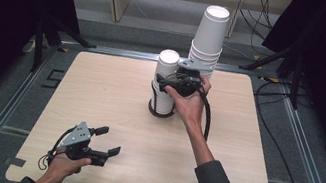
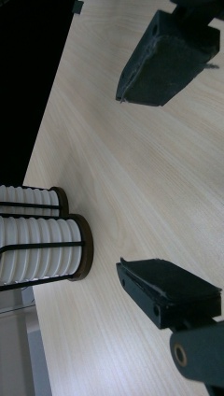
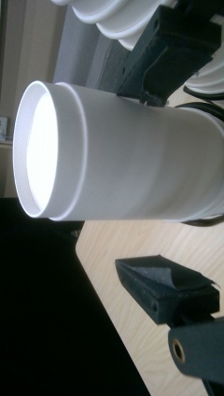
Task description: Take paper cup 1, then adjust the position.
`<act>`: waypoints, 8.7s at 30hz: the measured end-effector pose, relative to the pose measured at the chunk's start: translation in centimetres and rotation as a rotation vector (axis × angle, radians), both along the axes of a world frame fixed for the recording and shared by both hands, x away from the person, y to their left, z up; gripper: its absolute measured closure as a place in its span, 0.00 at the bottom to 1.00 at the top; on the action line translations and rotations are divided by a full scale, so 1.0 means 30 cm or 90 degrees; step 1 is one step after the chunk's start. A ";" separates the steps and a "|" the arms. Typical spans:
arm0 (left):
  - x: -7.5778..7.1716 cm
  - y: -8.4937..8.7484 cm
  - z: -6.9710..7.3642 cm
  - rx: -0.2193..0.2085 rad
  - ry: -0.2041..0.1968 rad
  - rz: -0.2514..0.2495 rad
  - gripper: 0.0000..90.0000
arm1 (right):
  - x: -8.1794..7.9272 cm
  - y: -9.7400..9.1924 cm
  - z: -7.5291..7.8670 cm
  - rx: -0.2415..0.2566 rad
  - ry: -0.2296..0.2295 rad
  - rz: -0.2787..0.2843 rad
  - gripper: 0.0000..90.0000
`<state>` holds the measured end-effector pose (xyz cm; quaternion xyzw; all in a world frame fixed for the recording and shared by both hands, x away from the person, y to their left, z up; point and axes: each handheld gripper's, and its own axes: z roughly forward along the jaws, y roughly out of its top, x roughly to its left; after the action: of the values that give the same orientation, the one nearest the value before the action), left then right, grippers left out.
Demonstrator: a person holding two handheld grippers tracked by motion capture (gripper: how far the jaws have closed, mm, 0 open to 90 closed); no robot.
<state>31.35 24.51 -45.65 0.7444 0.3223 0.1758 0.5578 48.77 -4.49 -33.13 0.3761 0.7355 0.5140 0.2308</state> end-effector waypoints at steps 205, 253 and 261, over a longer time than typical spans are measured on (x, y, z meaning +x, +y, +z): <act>-0.019 -0.051 -0.008 -0.010 0.012 -0.076 0.08 | -0.453 0.222 -0.277 0.123 0.106 0.339 0.21; -0.055 -0.105 -0.018 0.242 -0.075 -0.197 0.12 | -0.458 0.191 -0.184 -0.162 0.155 0.483 0.24; -0.057 -0.100 -0.022 0.207 -0.092 -0.178 0.07 | -0.449 0.176 -0.176 -0.147 0.142 0.489 0.26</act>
<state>29.64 21.51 -46.31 0.8475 0.1426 0.1995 0.4708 35.31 0.80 -38.42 0.0993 0.8957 0.4330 -0.0178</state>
